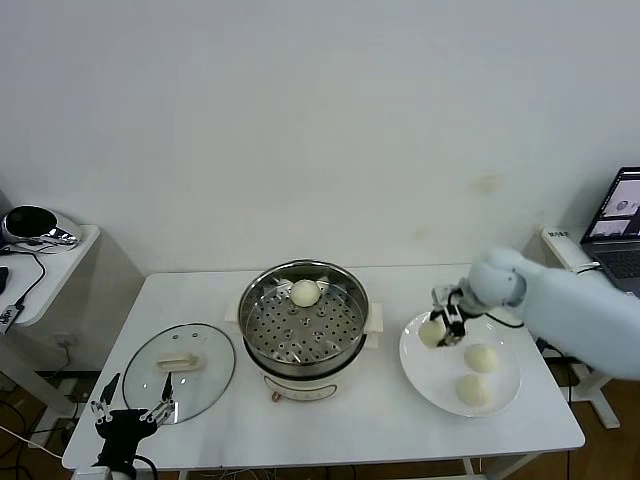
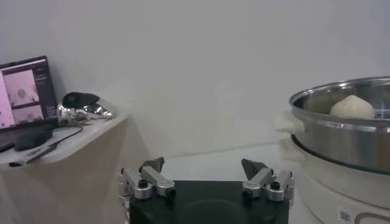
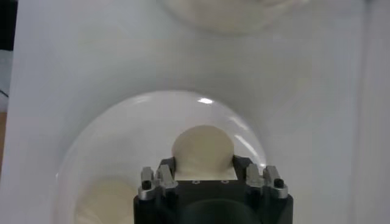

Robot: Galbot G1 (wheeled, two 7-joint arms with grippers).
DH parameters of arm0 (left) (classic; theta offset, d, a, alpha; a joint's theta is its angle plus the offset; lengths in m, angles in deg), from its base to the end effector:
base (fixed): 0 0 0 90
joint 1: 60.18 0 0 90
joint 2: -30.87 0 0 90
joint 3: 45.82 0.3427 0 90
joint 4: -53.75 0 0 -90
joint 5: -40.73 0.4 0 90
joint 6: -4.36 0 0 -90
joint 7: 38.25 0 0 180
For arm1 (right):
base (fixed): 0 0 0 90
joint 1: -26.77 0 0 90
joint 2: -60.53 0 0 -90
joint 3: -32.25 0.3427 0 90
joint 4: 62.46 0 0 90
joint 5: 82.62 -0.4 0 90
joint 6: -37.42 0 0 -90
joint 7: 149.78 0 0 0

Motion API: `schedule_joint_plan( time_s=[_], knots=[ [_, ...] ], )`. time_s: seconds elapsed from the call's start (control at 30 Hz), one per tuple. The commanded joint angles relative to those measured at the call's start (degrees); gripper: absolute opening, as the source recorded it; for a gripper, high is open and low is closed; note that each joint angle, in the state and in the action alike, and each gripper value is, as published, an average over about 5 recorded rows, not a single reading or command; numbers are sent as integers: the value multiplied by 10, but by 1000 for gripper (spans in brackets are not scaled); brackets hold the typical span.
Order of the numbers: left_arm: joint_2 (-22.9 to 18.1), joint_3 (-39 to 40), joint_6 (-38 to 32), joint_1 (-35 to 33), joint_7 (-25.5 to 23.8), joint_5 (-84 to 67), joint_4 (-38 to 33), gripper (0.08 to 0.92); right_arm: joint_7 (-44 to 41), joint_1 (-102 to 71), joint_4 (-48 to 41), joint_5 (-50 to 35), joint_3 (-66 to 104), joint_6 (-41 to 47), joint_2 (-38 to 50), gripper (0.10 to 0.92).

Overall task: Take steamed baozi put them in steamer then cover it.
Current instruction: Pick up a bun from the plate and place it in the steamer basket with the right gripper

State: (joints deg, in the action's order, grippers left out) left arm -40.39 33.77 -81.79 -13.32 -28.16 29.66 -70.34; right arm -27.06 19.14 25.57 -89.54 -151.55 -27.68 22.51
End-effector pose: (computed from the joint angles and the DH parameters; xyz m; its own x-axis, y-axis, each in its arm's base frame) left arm 0.1742 0.0948 -0.2906 -0.9750 -0.1463 0.1670 -0.1114 0.9730 0.2022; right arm 0.5255 -0.0351 -0.0971 -0.3015 -0.1520 0.9413 -0.9377 -0.1313 -0.3216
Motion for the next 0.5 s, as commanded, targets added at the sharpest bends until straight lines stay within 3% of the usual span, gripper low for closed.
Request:
schedule_joint_plan(
  time_s=[0.03,0.27,0.5],
  knots=[
    [3,2,1,9,-1,-1,2,823,3,237,61,-129,-126,40,-15,598],
    [9,3,1,19,0,-4,4,823,42,315,56,-259,-158,80,-133,602],
    [10,-3,4,21,-1,-5,0,823,103,215,-20,-313,-119,132,-279,602]
  ],
)
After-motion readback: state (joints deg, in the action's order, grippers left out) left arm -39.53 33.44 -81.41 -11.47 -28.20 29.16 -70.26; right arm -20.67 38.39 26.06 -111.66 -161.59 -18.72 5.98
